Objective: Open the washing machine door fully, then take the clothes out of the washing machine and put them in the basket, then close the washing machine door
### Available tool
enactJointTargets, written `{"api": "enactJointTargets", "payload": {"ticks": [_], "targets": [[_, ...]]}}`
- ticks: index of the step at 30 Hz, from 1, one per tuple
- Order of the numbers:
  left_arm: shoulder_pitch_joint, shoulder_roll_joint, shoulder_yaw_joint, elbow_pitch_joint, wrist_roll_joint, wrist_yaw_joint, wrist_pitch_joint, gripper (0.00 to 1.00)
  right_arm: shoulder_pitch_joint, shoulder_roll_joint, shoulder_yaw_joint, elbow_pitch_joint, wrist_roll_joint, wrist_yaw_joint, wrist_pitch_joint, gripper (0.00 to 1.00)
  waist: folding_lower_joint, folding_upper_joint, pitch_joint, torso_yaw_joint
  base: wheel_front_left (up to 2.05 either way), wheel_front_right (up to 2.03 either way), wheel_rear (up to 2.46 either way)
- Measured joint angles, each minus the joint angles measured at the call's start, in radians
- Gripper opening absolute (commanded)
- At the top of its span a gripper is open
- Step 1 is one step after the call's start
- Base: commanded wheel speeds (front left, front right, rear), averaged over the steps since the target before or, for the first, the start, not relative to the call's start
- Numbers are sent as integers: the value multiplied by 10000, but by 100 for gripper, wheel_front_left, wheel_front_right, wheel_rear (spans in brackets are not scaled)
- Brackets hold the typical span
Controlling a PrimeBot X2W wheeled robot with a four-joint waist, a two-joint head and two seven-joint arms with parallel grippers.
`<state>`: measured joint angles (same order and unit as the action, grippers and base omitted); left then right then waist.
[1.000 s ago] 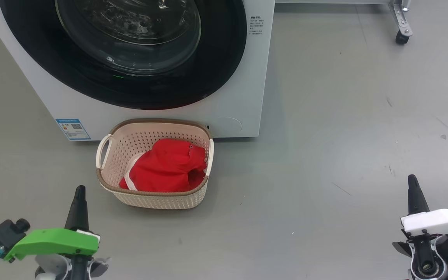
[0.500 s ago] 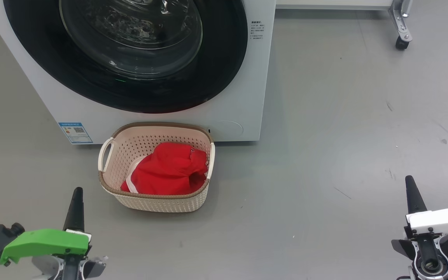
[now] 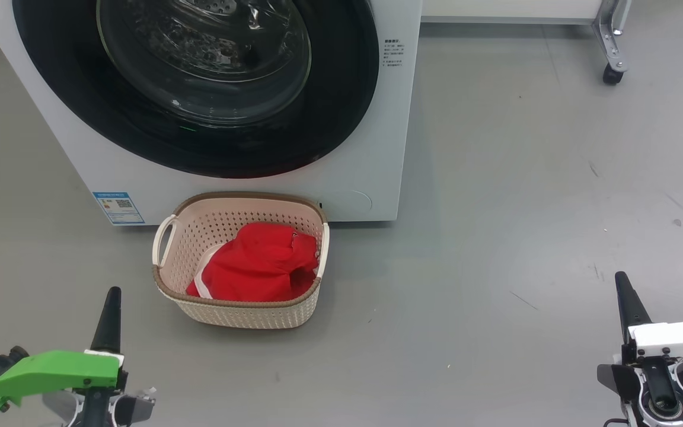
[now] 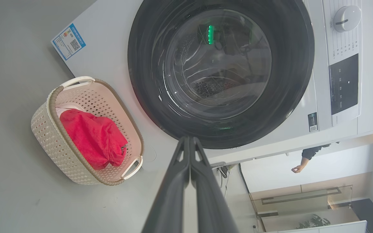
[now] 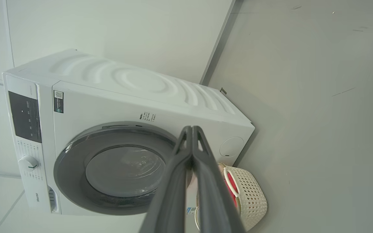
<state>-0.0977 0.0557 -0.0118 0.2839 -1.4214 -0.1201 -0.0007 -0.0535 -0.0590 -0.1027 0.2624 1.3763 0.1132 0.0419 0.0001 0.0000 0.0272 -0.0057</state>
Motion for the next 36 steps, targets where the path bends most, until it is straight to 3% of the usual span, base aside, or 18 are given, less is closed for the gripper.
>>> {"api": "enactJointTargets", "payload": {"ticks": [23, 36], "targets": [[12, 115, 286, -23, -2314, 0, 614, 0, -52, 192, -282, 111, 2242, 82, 642, 0, 0, 0, -246, 55, 0, 0, 0], [44, 128, 303, -25, -2324, -2, 614, 0, -54, 194, -303, 123, 2249, 82, 642, 0, 0, 0, -245, 56, 0, 0, 0]]}}
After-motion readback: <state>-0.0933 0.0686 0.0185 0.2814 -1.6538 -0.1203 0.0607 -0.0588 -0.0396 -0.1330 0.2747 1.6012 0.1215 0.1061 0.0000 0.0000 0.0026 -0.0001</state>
